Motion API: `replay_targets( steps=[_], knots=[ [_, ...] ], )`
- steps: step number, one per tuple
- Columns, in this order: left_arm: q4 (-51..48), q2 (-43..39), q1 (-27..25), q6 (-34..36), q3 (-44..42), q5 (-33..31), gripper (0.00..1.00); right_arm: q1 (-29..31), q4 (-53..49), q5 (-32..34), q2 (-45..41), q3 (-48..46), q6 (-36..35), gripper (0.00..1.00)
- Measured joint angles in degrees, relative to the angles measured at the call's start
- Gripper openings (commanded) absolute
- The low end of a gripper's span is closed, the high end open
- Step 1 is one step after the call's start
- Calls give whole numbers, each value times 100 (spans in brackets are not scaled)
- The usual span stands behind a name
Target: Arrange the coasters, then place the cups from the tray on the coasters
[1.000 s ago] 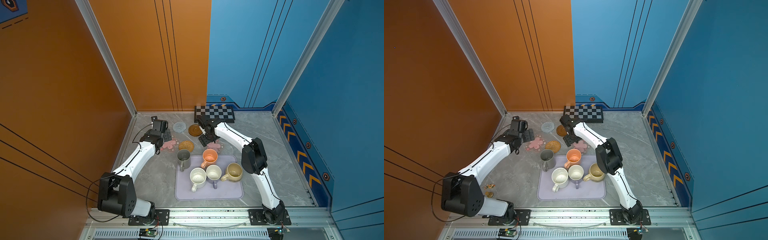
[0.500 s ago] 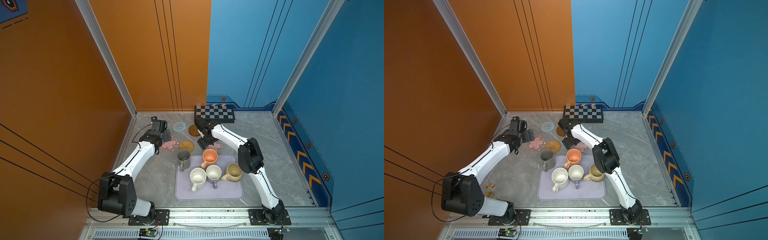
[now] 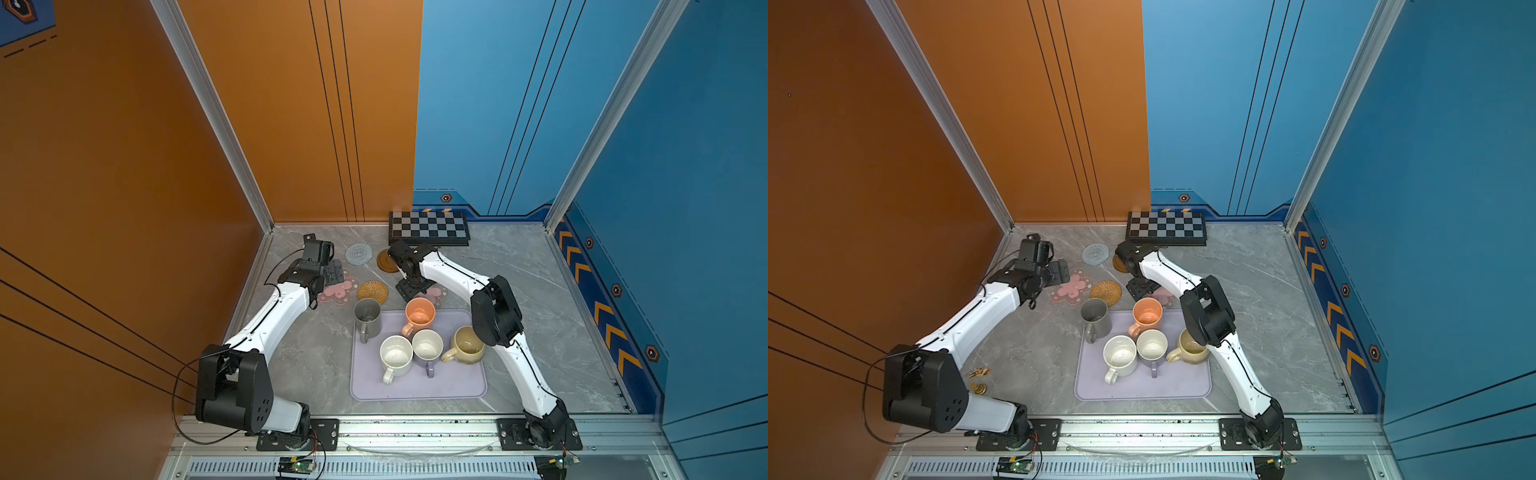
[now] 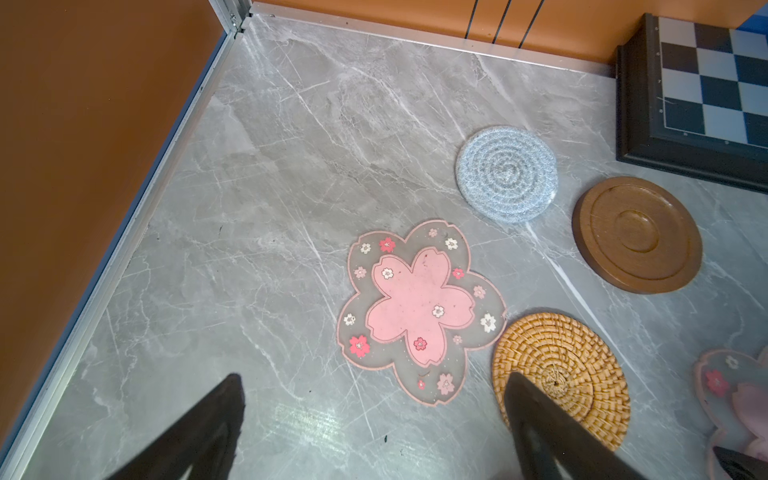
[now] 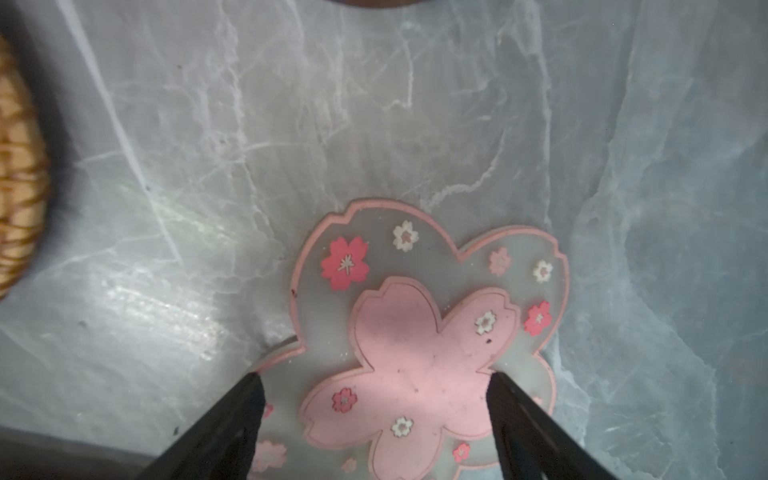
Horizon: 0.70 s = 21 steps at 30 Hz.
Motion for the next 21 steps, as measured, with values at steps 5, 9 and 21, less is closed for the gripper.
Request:
replay_targets(
  steps=[5,9,21],
  knots=[
    [-39,13,0,0,0,24,98,13,2,39,2,2,15,84],
    [-118,42,0,0,0,31,98,33,4,66,7,0,20,83],
    [-170,52,-2,-4,4,39,98,-15,238,7,-138,-313,133,80]
  ],
)
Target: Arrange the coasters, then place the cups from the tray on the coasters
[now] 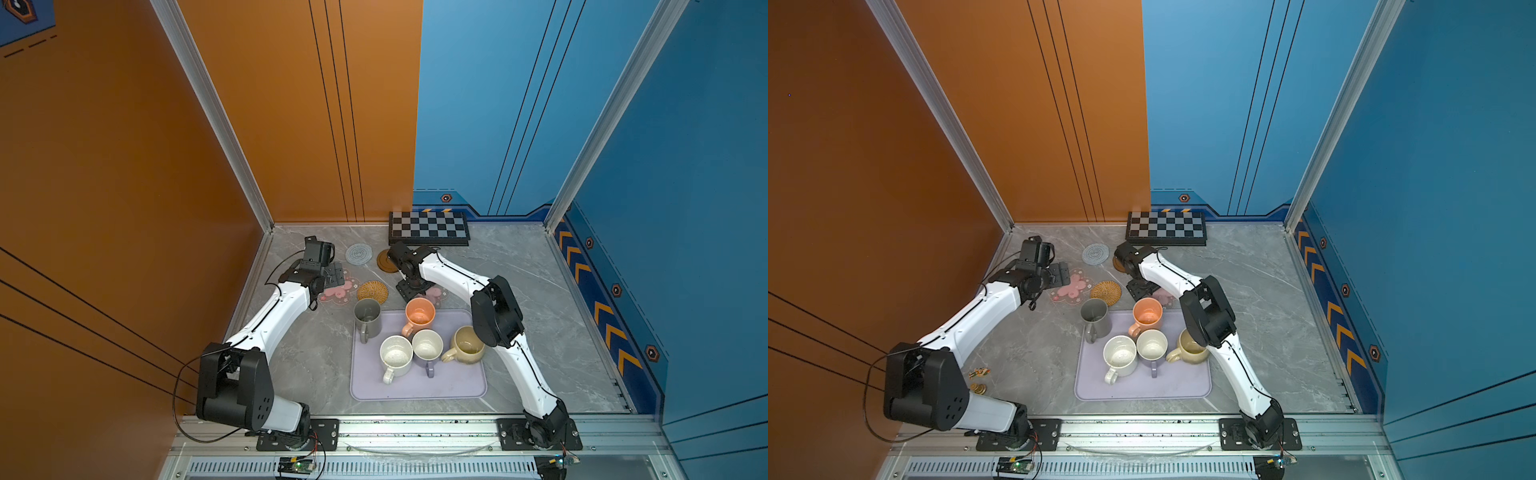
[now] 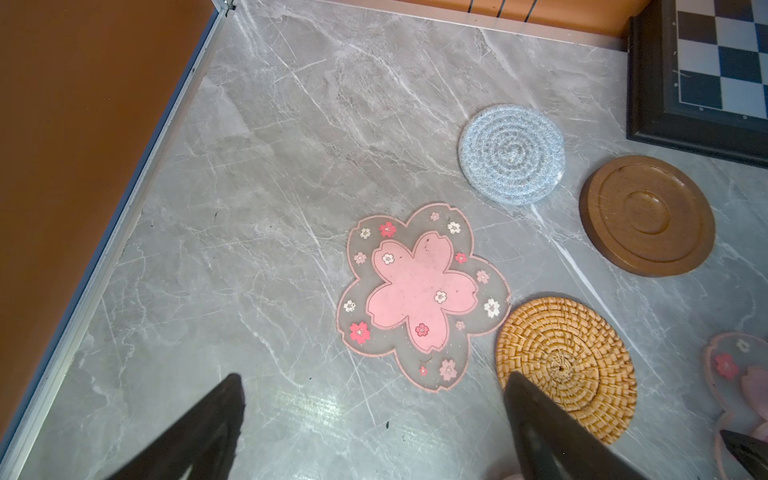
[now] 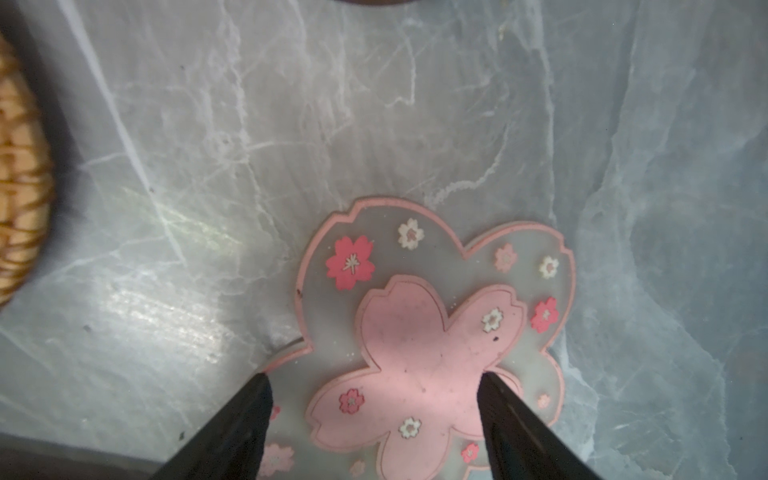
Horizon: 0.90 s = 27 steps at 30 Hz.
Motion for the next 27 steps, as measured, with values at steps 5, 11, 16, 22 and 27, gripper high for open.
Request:
replay_targets(
  steps=[5,11,16,22,27],
  knots=[
    [-61,-11,0,-15,28,-9,98,-120,240,-11,-214,-398,39,80],
    [-203,-48,0,-13,177,-72,98,-334,457,-4,-446,-811,37,79],
    [-260,-111,-7,-13,258,-90,98,-459,612,-13,-566,-1032,42,79],
    [-376,-116,-76,-13,398,-116,98,-660,804,-70,-715,-1307,85,79],
    [-431,-125,-157,-13,522,-175,98,-914,953,-59,-905,-1631,96,79]
  ],
)
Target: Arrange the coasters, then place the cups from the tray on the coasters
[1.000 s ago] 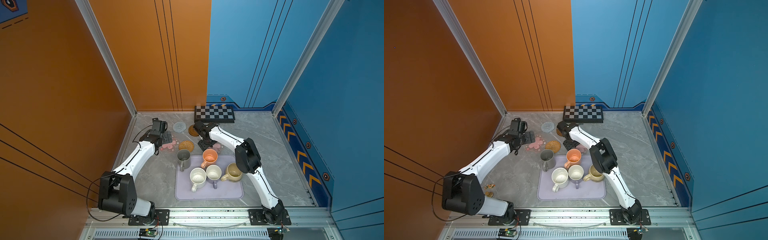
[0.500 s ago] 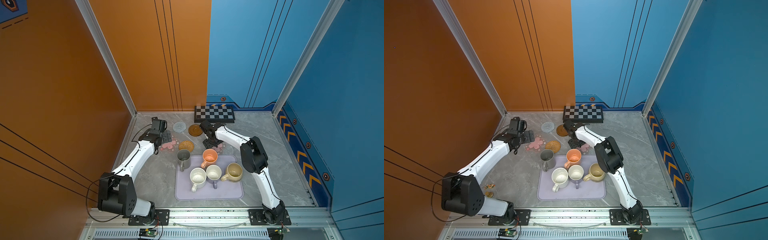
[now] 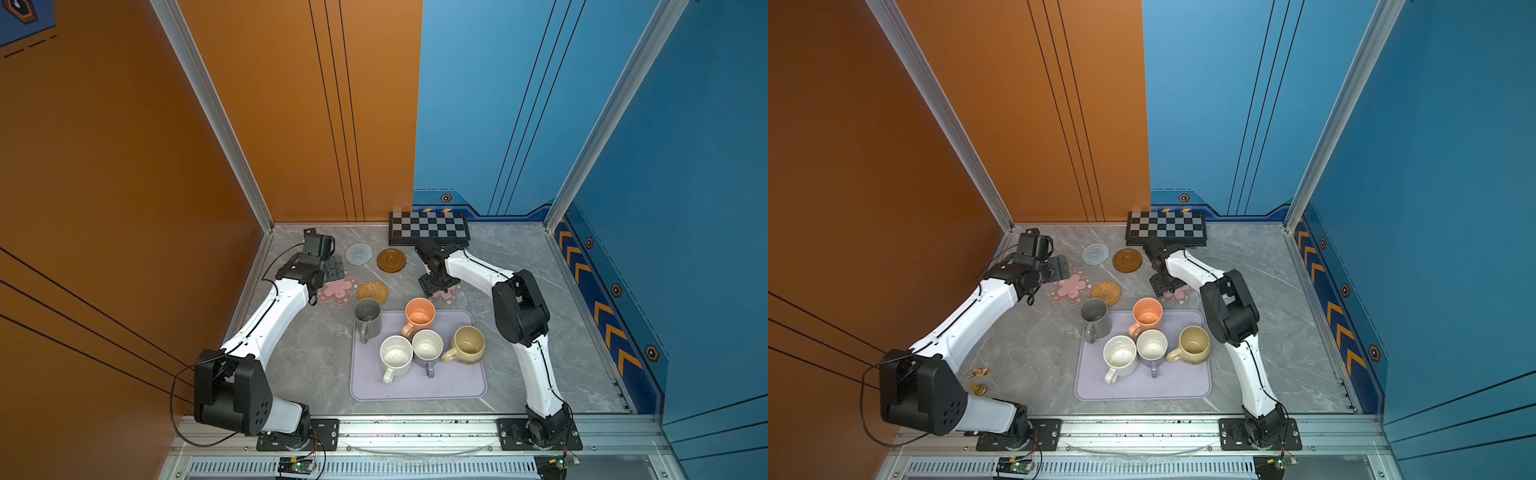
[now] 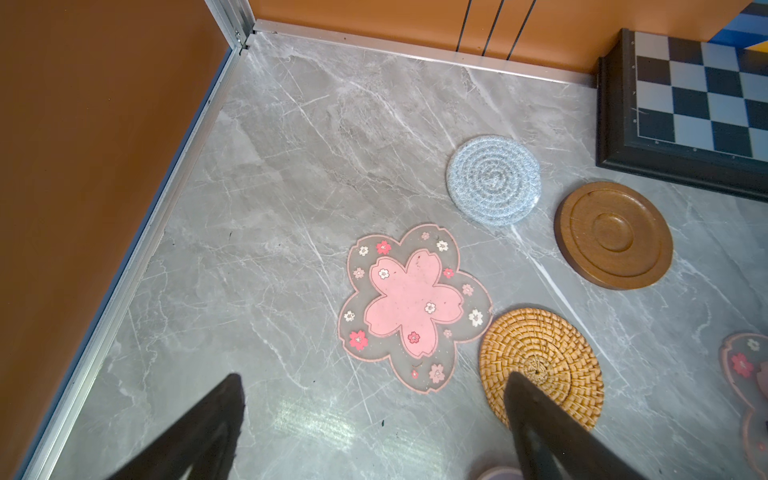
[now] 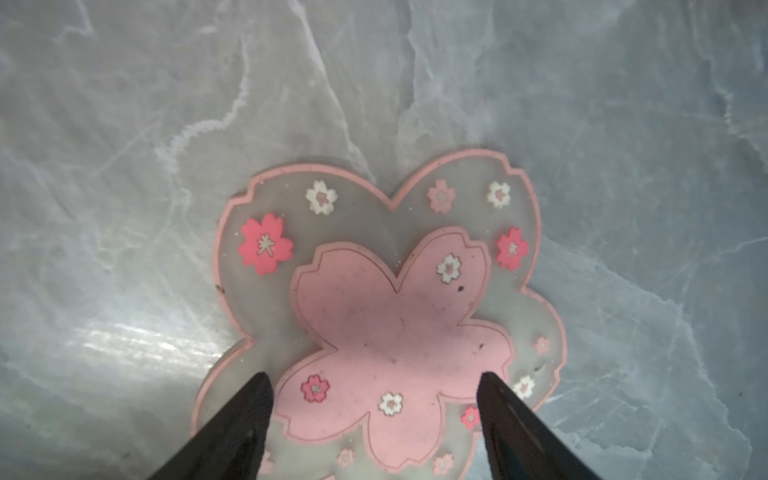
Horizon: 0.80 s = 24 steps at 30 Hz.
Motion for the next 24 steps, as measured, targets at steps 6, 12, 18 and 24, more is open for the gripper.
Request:
replay_targets(
  steps=[6,12,18,24],
  knots=[
    [-48,-7,-118,-9,50,-39,98,-267,240,-17,-275,-468,2,79],
    [-157,-7,-247,-28,85,-92,98,-643,511,-247,-527,-894,-9,79],
    [-258,-7,-361,-46,232,-188,98,-925,688,-522,-623,-1073,-17,79],
    [-313,-7,-468,-50,328,-262,98,-1233,841,-691,-667,-1187,-17,79]
  ],
)
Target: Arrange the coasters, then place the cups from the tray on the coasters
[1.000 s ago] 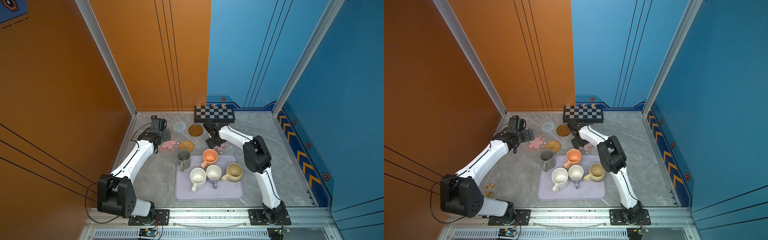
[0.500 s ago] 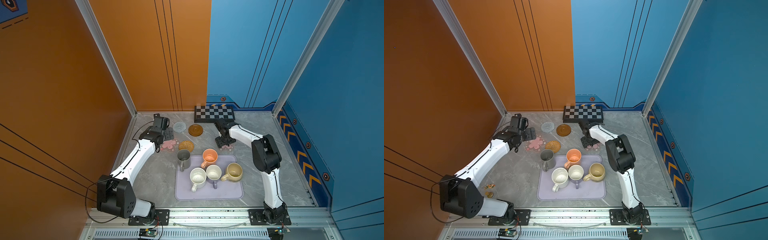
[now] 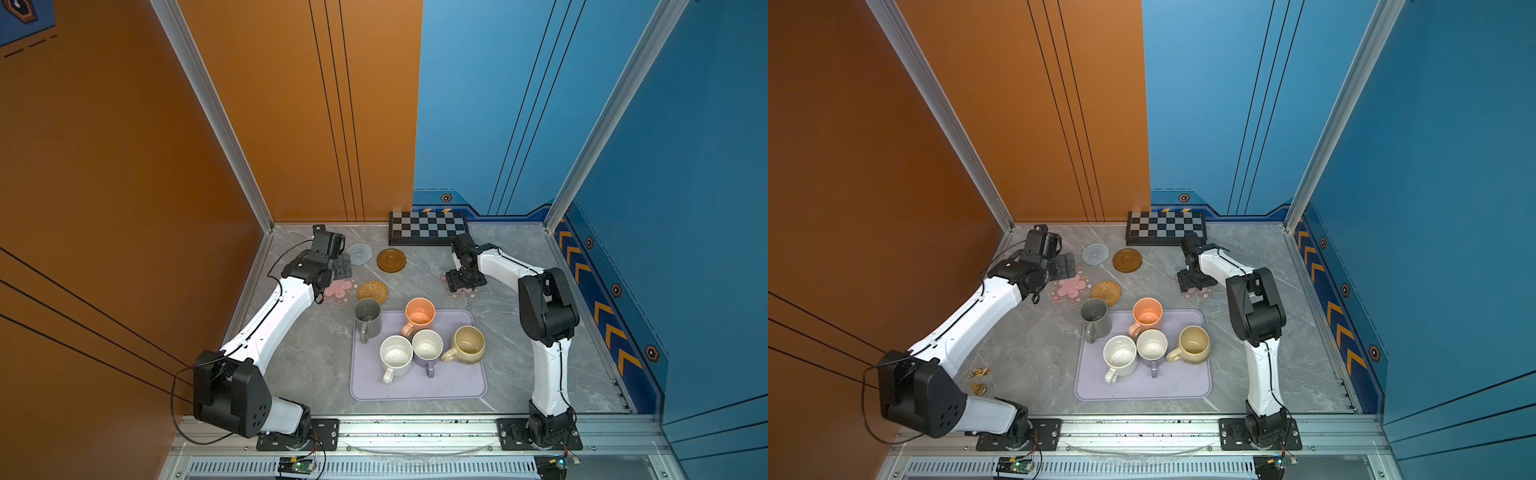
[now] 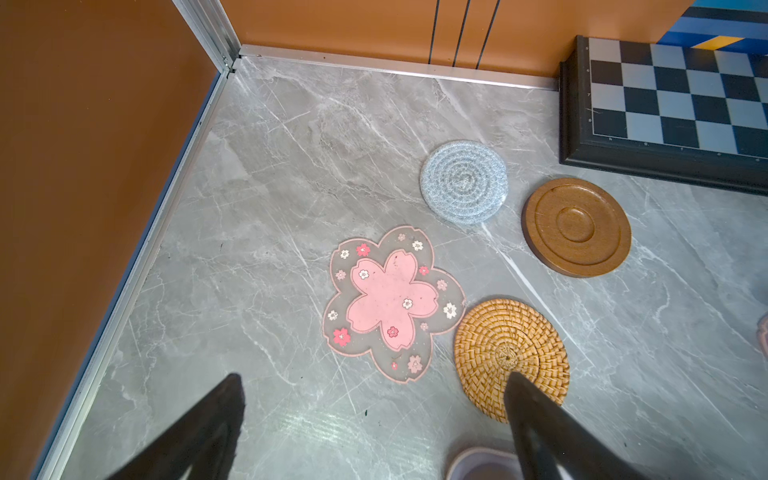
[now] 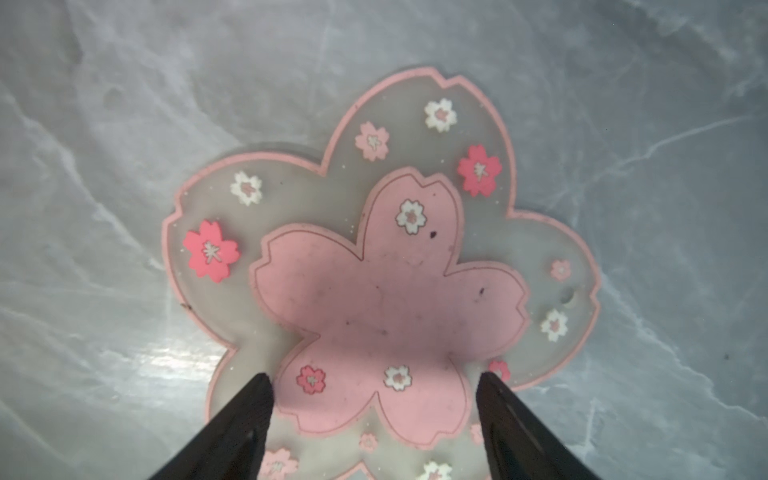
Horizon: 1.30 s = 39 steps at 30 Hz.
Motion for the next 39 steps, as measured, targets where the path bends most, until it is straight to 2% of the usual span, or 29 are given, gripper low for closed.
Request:
replay_targets(
  steps=[9,24,39],
  knots=[
    [-72,0,-164,-83,142,-116,98,-636,105,4,-120,-184,-44,79],
    [-92,2,-319,-105,192,-234,98,-1220,186,68,-479,-697,-42,79],
    [-114,2,-319,-105,192,-289,98,-1167,249,-63,-514,-776,46,78]
  ],
)
